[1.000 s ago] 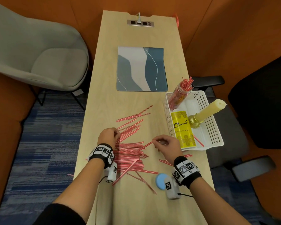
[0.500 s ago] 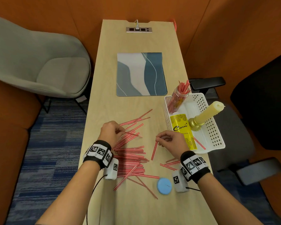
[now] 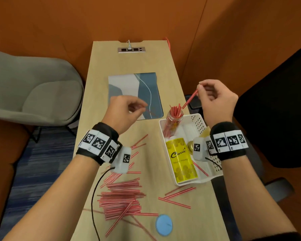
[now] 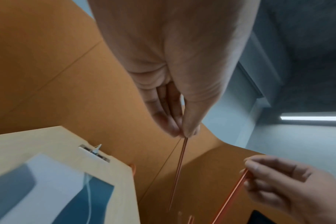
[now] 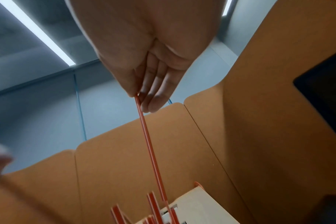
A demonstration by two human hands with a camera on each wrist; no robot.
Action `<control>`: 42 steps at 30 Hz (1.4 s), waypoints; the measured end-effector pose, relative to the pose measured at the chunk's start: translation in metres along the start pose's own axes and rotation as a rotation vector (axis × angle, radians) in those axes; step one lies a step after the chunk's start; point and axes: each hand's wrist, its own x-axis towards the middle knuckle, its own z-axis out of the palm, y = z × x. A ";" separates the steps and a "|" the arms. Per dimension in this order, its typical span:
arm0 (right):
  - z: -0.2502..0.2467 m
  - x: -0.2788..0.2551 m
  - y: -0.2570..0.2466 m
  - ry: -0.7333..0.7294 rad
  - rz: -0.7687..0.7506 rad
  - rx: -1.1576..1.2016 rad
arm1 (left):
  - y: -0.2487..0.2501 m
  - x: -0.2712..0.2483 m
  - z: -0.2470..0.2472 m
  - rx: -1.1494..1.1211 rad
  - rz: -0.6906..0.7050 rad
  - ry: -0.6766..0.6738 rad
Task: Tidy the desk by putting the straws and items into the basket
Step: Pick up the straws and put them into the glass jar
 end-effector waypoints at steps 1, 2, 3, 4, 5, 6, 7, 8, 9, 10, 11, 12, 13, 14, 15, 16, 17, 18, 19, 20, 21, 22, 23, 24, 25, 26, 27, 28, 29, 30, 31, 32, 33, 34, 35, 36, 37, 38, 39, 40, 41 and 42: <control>0.002 0.004 0.005 0.001 -0.018 -0.020 | 0.009 0.011 0.001 0.000 0.040 0.011; 0.004 0.006 0.010 -0.009 -0.027 -0.036 | 0.016 0.022 0.002 0.005 0.076 0.015; 0.007 0.006 0.017 -0.033 -0.024 -0.057 | 0.023 0.032 0.005 0.010 0.102 0.010; 0.011 0.005 0.025 -0.074 -0.012 -0.086 | 0.029 0.042 0.007 0.018 0.118 -0.001; 0.016 0.002 0.035 -0.135 0.012 -0.122 | 0.034 0.050 0.011 0.029 0.129 -0.017; 0.020 -0.002 0.044 -0.209 0.045 -0.151 | 0.038 0.057 0.015 0.045 0.141 -0.032; 0.023 -0.006 0.053 -0.275 0.082 -0.164 | 0.042 0.064 0.019 0.065 0.154 -0.046; 0.024 -0.010 0.059 -0.318 0.116 -0.160 | 0.044 0.069 0.024 0.085 0.166 -0.061; 0.024 -0.014 0.064 -0.330 0.138 -0.148 | 0.046 0.074 0.029 0.102 0.176 -0.077; 0.022 -0.017 0.067 -0.320 0.148 -0.136 | 0.047 0.078 0.035 0.121 0.184 -0.093; 0.019 -0.019 0.068 -0.299 0.154 -0.125 | 0.047 0.082 0.040 0.142 0.190 -0.110; 0.015 -0.021 0.068 -0.273 0.160 -0.113 | 0.047 0.085 0.047 0.168 0.192 -0.127; 0.010 -0.022 0.068 -0.246 0.169 -0.102 | 0.045 0.088 0.053 0.196 0.189 -0.145; 0.006 -0.024 0.066 -0.220 0.176 -0.089 | 0.044 0.089 0.059 0.225 0.182 -0.166; 0.001 -0.026 0.066 -0.199 0.183 -0.079 | 0.042 0.091 0.066 0.253 0.172 -0.188; -0.004 -0.029 0.064 -0.185 0.186 -0.068 | 0.039 0.092 0.072 0.283 0.163 -0.215; -0.007 -0.033 0.063 -0.176 0.188 -0.058 | 0.036 0.092 0.078 0.321 0.159 -0.250; -0.010 -0.038 0.062 -0.173 0.189 -0.048 | 0.032 0.090 0.084 0.371 0.160 -0.295; -0.012 -0.044 0.061 -0.172 0.192 -0.040 | 0.028 0.088 0.090 0.432 0.164 -0.343; -0.012 -0.050 0.060 -0.173 0.196 -0.037 | 0.024 0.084 0.094 0.493 0.167 -0.383; -0.011 -0.057 0.059 -0.178 0.199 -0.037 | 0.019 0.079 0.096 0.539 0.165 -0.398; -0.009 -0.064 0.057 -0.187 0.201 -0.039 | 0.015 0.074 0.097 0.558 0.159 -0.391; -0.006 -0.072 0.055 -0.207 0.201 -0.042 | 0.010 0.067 0.095 0.548 0.150 -0.368; -0.002 -0.081 0.052 -0.248 0.203 -0.044 | 0.004 0.060 0.092 0.517 0.137 -0.335; 0.004 -0.092 0.050 -0.314 0.207 -0.048 | -0.004 0.051 0.087 0.472 0.115 -0.294; 0.011 -0.104 0.047 -0.397 0.210 -0.052 | -0.014 0.041 0.082 0.424 0.080 -0.252; 0.019 -0.118 0.046 -0.490 0.219 -0.055 | -0.027 0.029 0.076 0.380 0.032 -0.215; 0.028 -0.133 0.046 -0.592 0.236 -0.060 | -0.041 0.014 0.070 0.348 -0.028 -0.193; 0.037 -0.150 0.046 -0.704 0.253 -0.069 | -0.056 -0.003 0.065 0.332 -0.099 -0.189; 0.047 -0.169 0.048 -0.823 0.272 -0.090 | -0.072 -0.022 0.060 0.334 -0.177 -0.200; 0.057 -0.188 0.049 -0.943 0.293 -0.114 | -0.087 -0.042 0.055 0.344 -0.262 -0.219; 0.067 -0.207 0.051 -1.050 0.316 -0.148 | -0.101 -0.064 0.051 0.354 -0.353 -0.239; 0.075 -0.226 0.053 -1.133 0.330 -0.187 | -0.114 -0.085 0.047 0.357 -0.446 -0.252; 0.082 -0.244 0.054 -1.194 0.334 -0.232 | -0.126 -0.106 0.045 0.358 -0.536 -0.260; 0.089 -0.261 0.056 -1.236 0.325 -0.278 | -0.136 -0.126 0.042 0.359 -0.616 -0.261; 0.094 -0.276 0.058 -1.259 0.298 -0.327 | -0.144 -0.144 0.041 0.357 -0.685 -0.263; 0.098 -0.288 0.060 -1.261 0.264 -0.373 | -0.152 -0.161 0.040 0.353 -0.740 -0.265; 0.101 -0.297 0.060 -1.250 0.236 -0.410 | -0.158 -0.175 0.040 0.345 -0.783 -0.269; 0.103 -0.302 0.060 -1.233 0.219 -0.440 | -0.163 -0.188 0.040 0.327 -0.818 -0.271; 0.104 -0.306 0.060 -1.214 0.213 -0.467 | -0.167 -0.199 0.042 0.303 -0.840 -0.265; 0.104 -0.306 0.059 -1.197 0.211 -0.487 | -0.172 -0.207 0.043 0.280 -0.850 -0.254; 0.104 -0.306 0.059 -1.185 0.210 -0.505 | -0.175 -0.213 0.045 0.261 -0.854 -0.237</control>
